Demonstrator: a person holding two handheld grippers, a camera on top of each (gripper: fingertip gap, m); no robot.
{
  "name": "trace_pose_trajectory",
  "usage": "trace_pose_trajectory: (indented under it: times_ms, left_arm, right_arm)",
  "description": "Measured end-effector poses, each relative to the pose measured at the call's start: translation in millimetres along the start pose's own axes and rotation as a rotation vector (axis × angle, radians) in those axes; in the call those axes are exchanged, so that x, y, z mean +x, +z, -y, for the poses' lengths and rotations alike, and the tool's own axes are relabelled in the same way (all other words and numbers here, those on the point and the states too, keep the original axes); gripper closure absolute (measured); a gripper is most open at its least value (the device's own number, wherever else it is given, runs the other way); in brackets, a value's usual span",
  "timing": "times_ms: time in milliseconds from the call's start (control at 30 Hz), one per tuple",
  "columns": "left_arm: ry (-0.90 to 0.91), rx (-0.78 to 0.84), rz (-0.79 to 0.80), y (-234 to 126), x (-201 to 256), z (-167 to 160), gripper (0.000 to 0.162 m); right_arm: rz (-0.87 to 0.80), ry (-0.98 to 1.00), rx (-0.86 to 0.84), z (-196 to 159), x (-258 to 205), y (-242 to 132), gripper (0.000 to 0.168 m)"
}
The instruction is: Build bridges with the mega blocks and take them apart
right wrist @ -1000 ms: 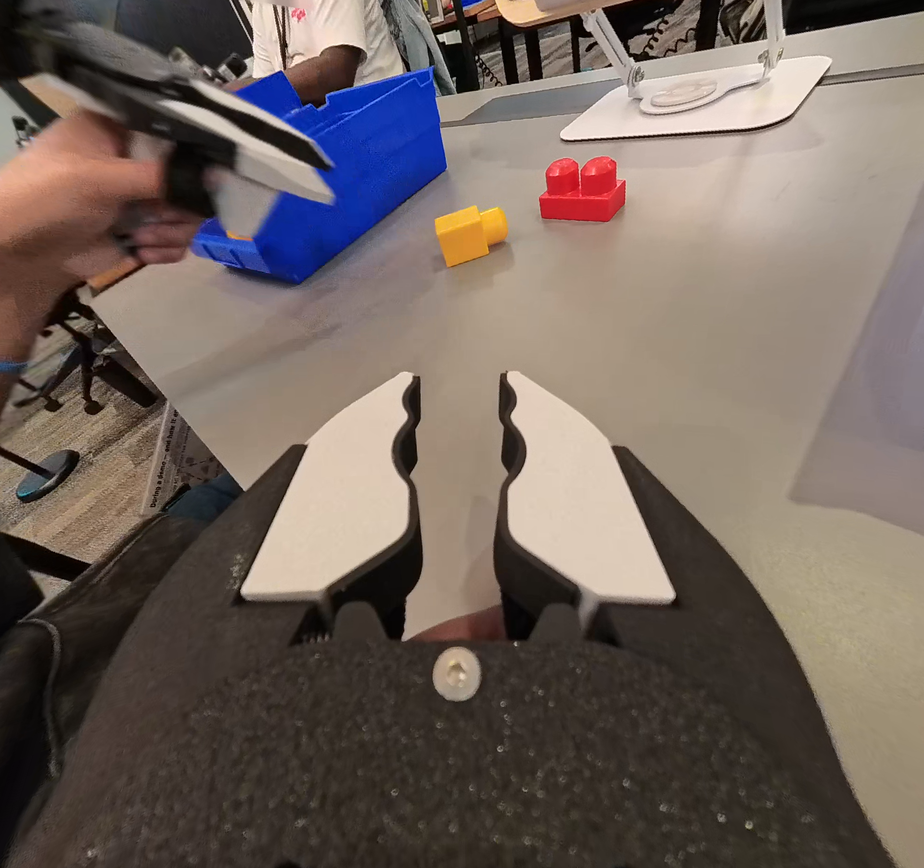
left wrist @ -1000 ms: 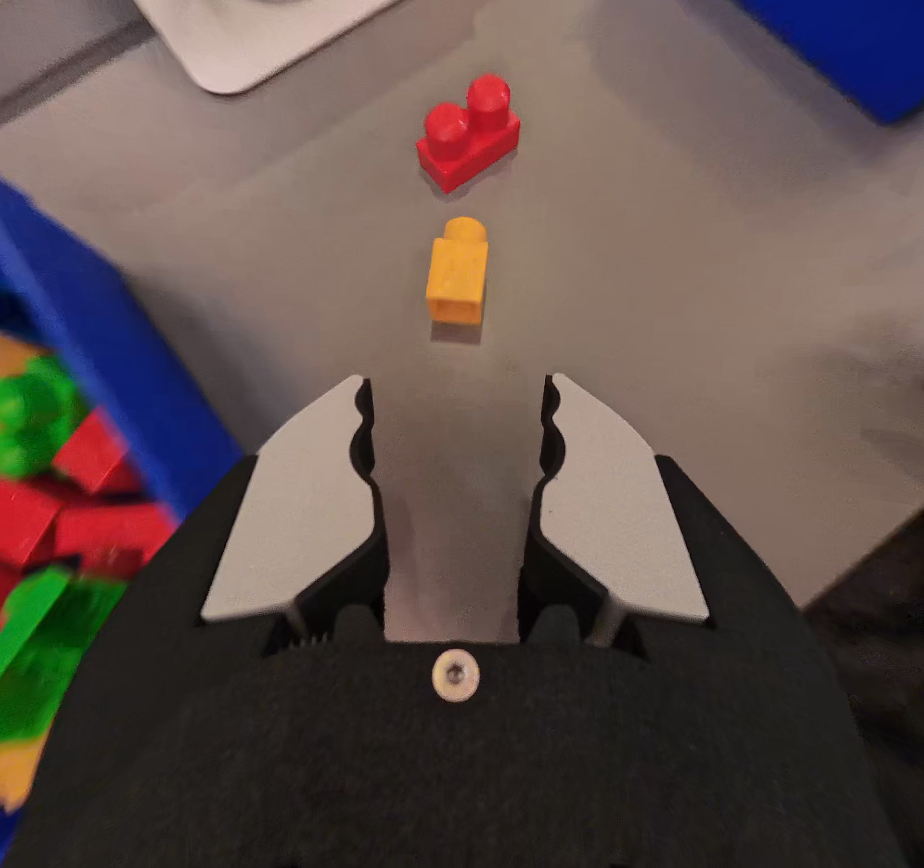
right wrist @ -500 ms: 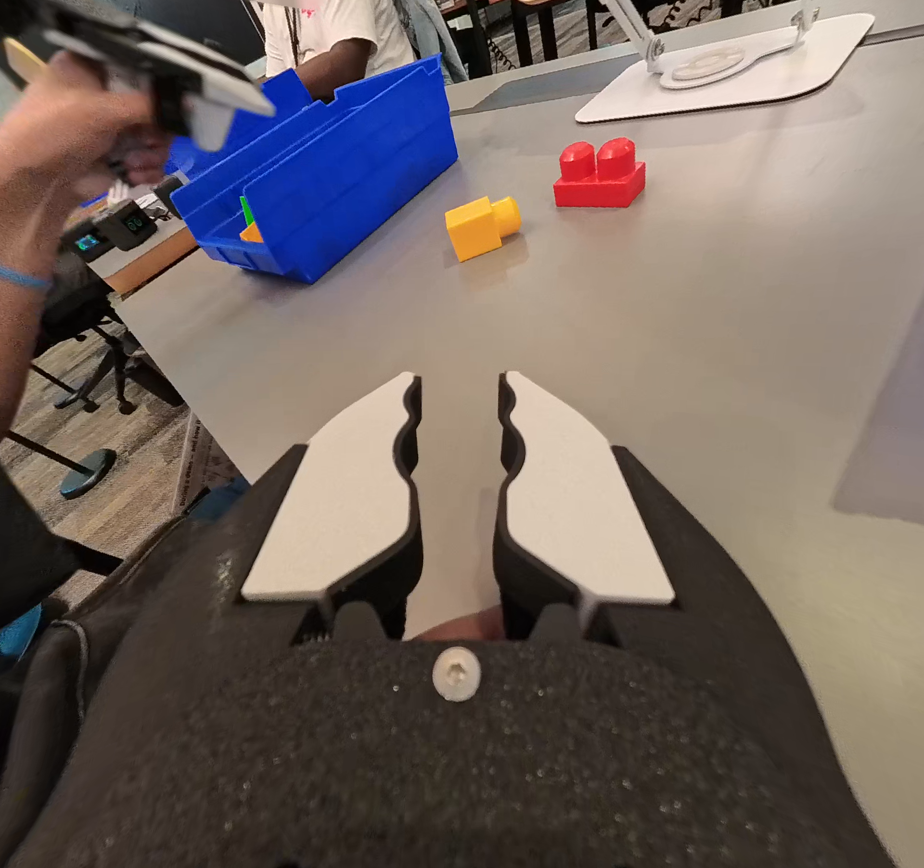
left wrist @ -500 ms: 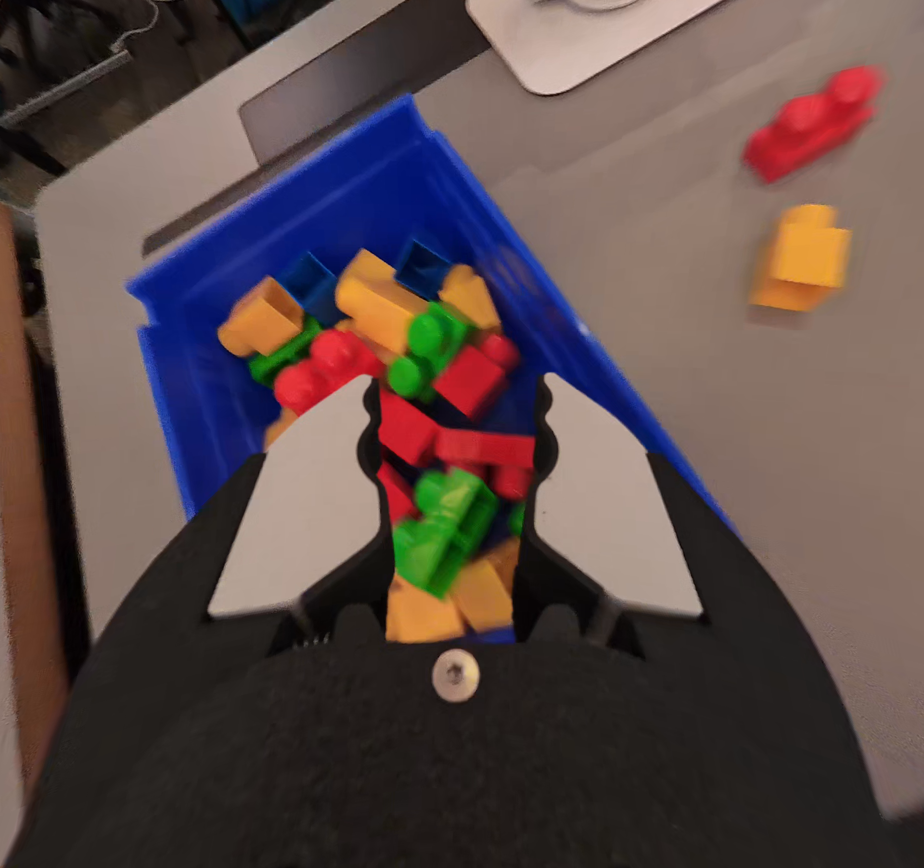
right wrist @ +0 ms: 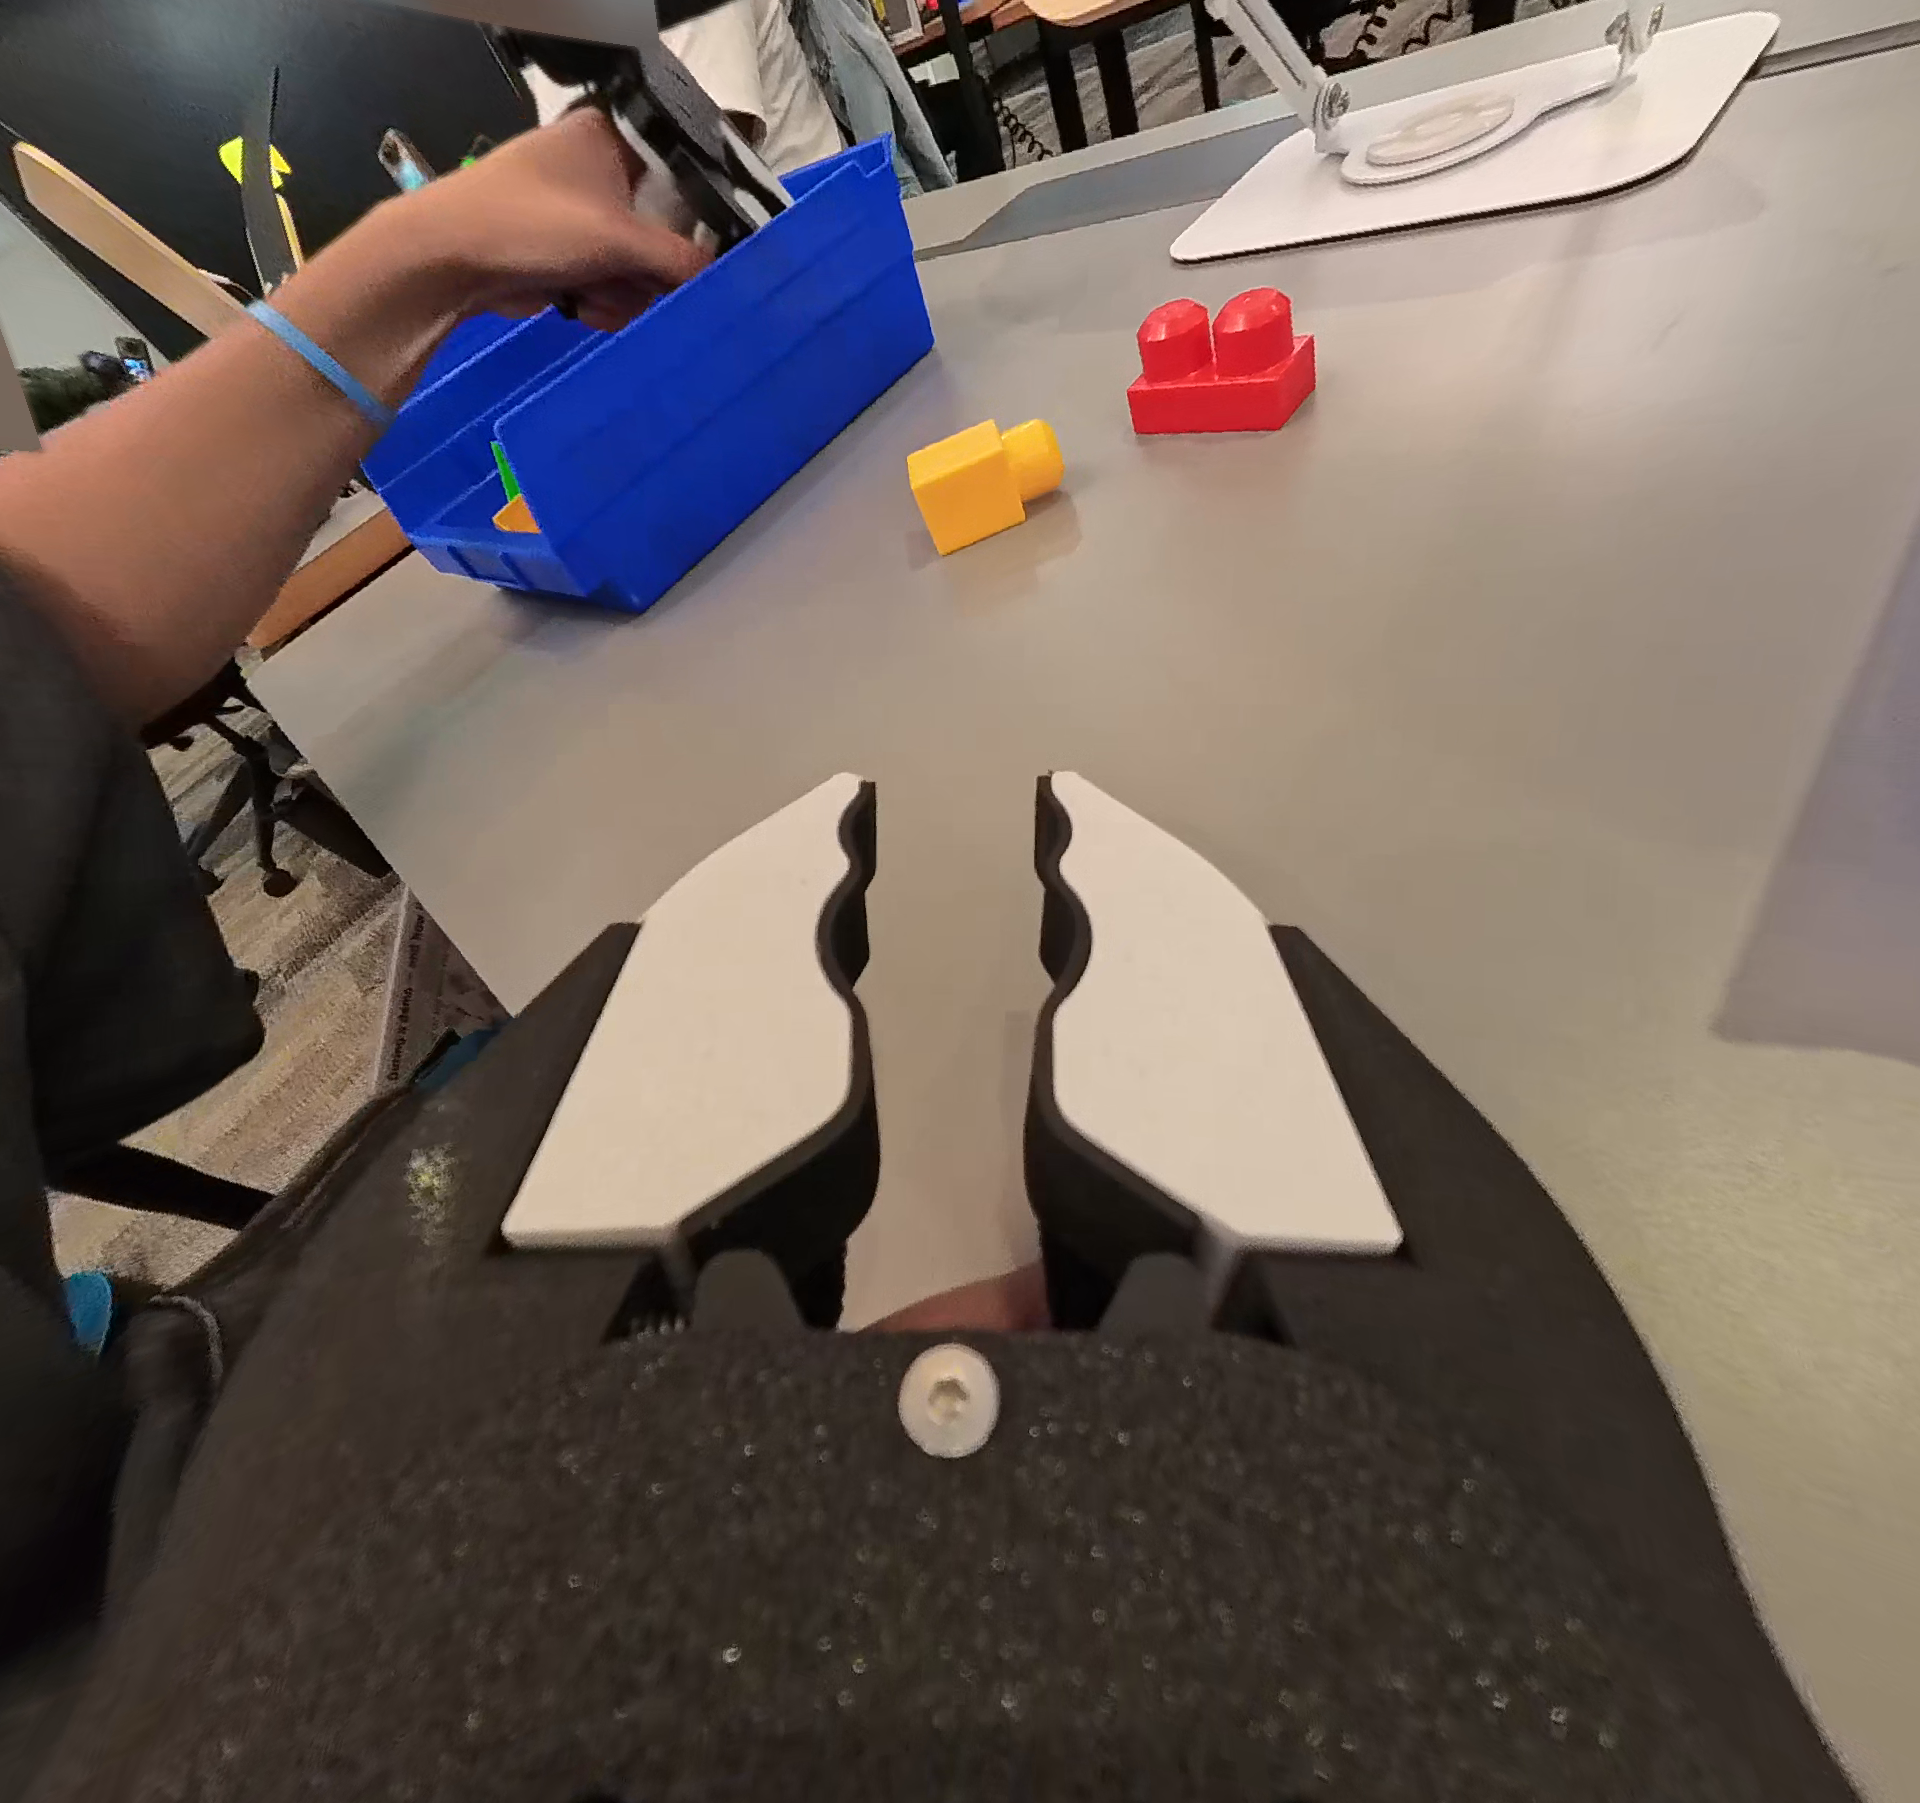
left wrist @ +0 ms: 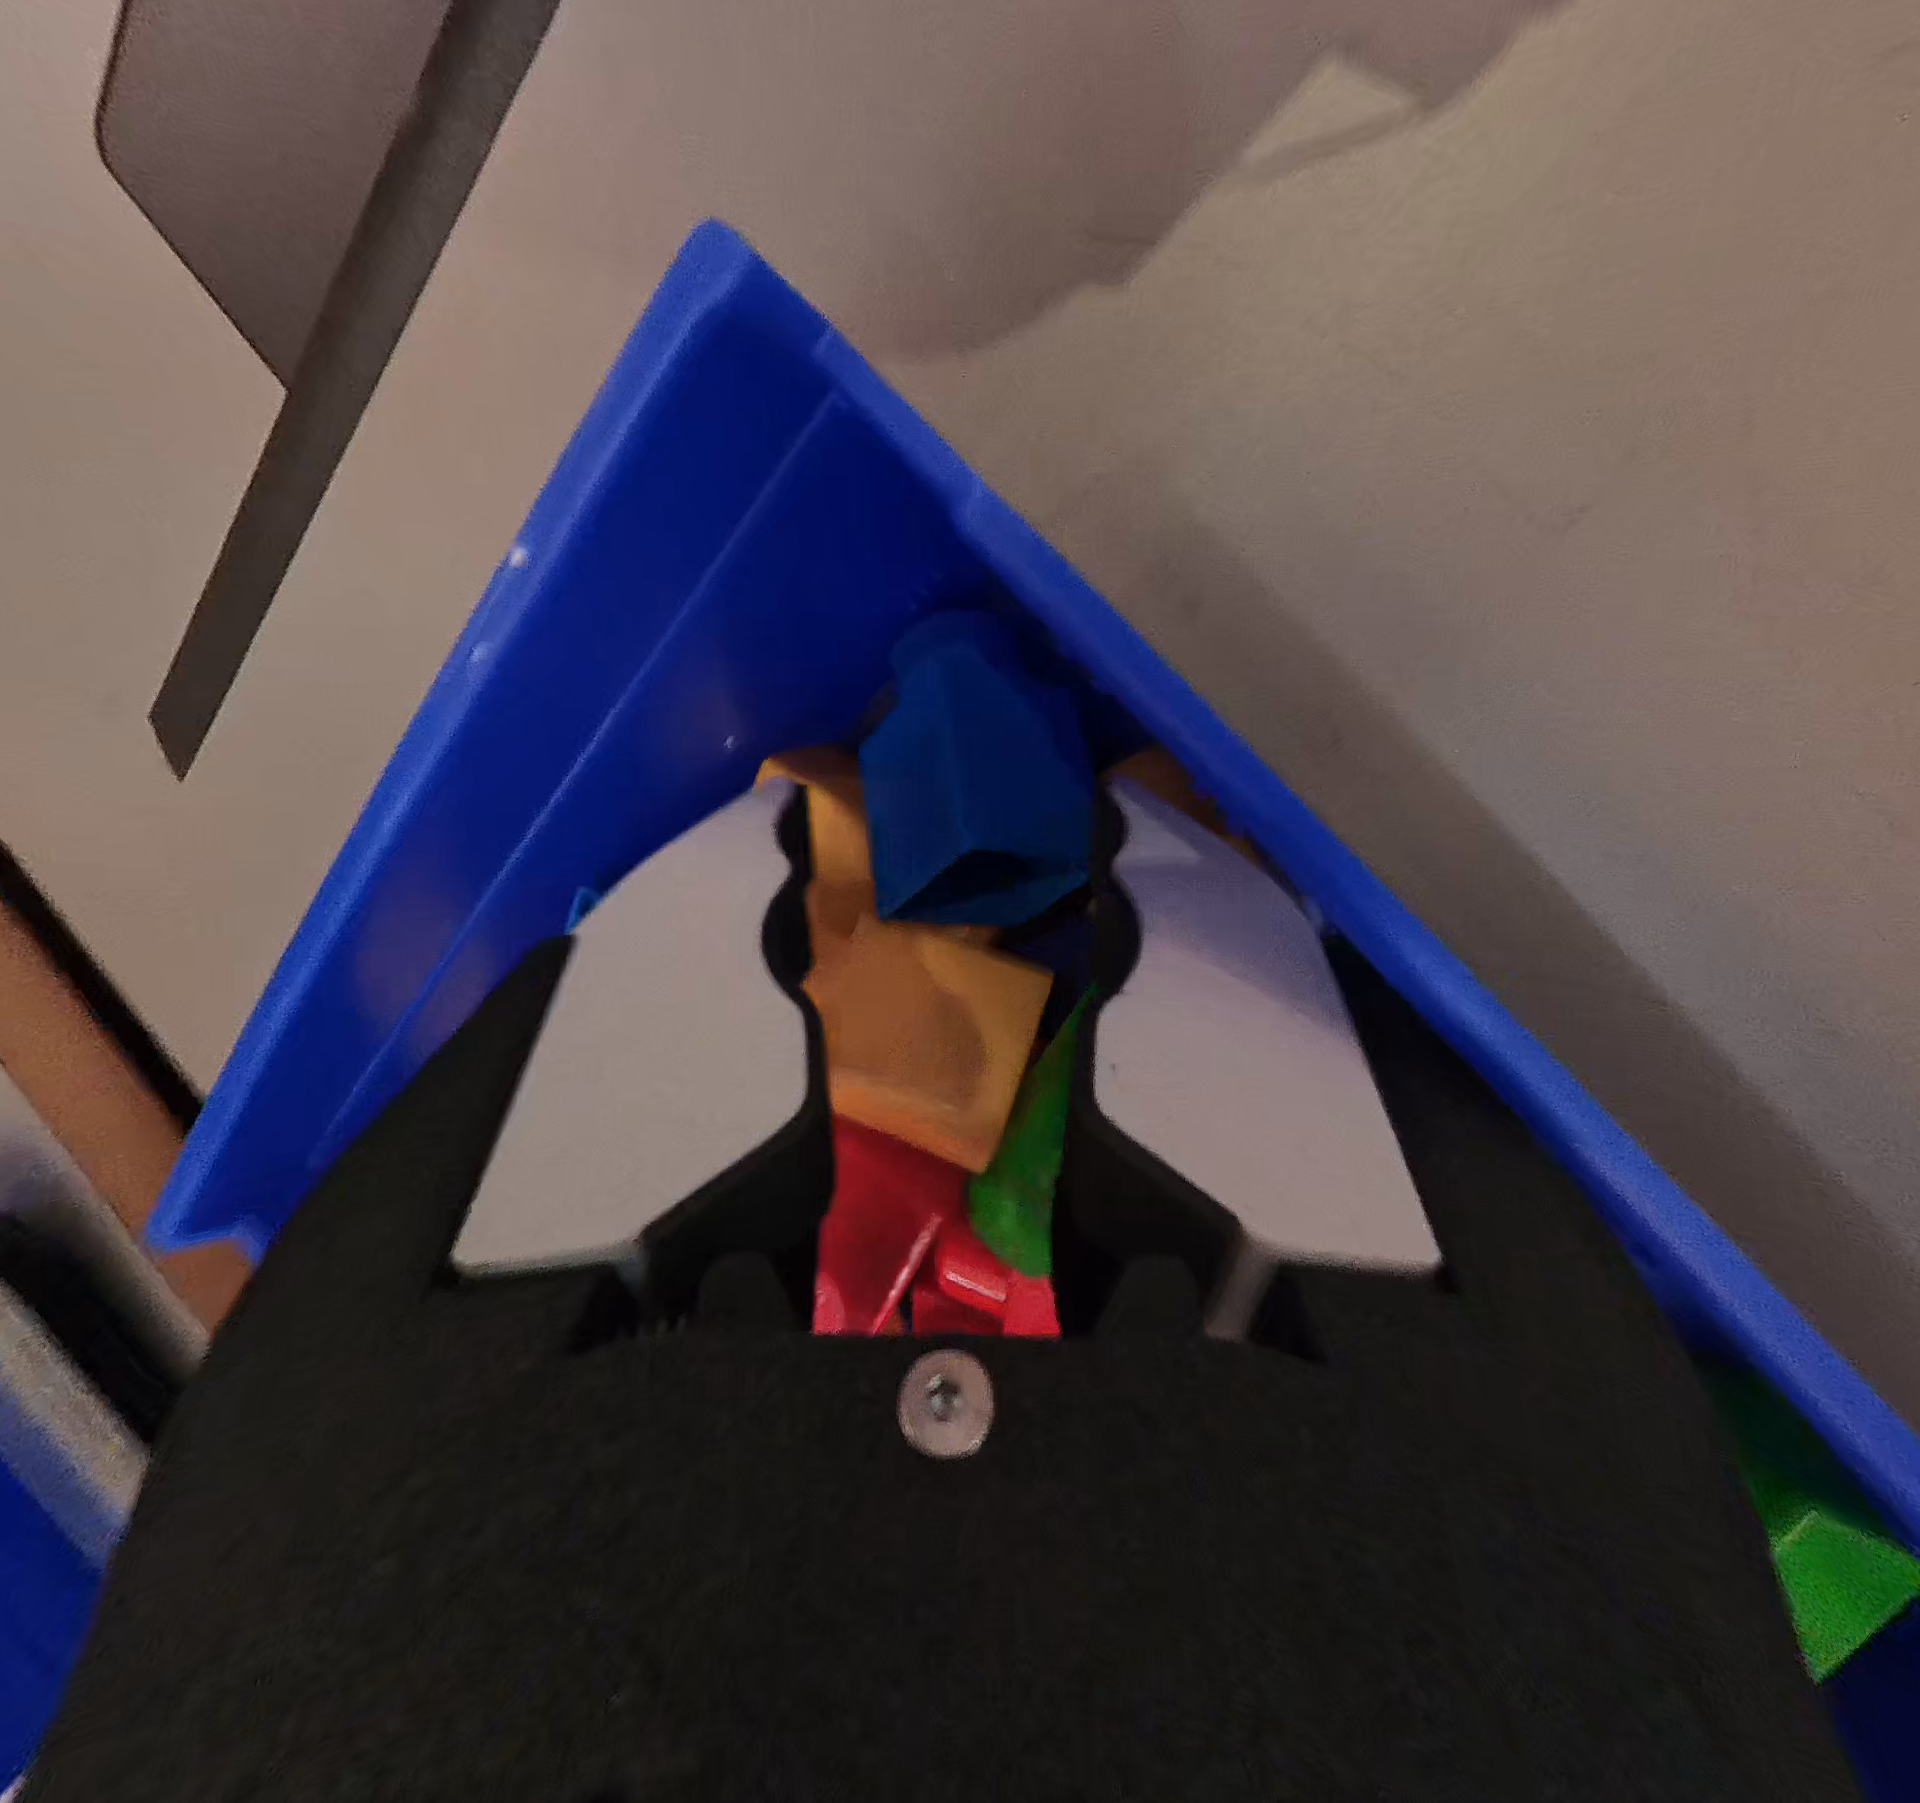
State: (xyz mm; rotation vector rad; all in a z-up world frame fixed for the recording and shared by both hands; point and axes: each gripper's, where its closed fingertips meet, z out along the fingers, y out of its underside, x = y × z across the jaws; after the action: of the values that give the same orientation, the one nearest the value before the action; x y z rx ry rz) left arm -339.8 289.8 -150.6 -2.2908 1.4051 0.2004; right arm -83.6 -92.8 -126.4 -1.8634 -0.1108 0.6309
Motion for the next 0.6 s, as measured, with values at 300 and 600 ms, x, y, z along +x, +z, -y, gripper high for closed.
trace_pose_trajectory:
  times_ms: [300, 600]
  left_arm:
    - [0.055, -0.095, 0.015, 5, 0, -9, 0.125]
    - [-0.076, 0.111, -0.06, -25, -9, -11, 0.162]
  right_arm:
    - [0.02, 0.006, -0.024, -2, -1, 2, 0.14]
    - [0.027, 0.004, -0.024, -3, -2, 2, 0.14]
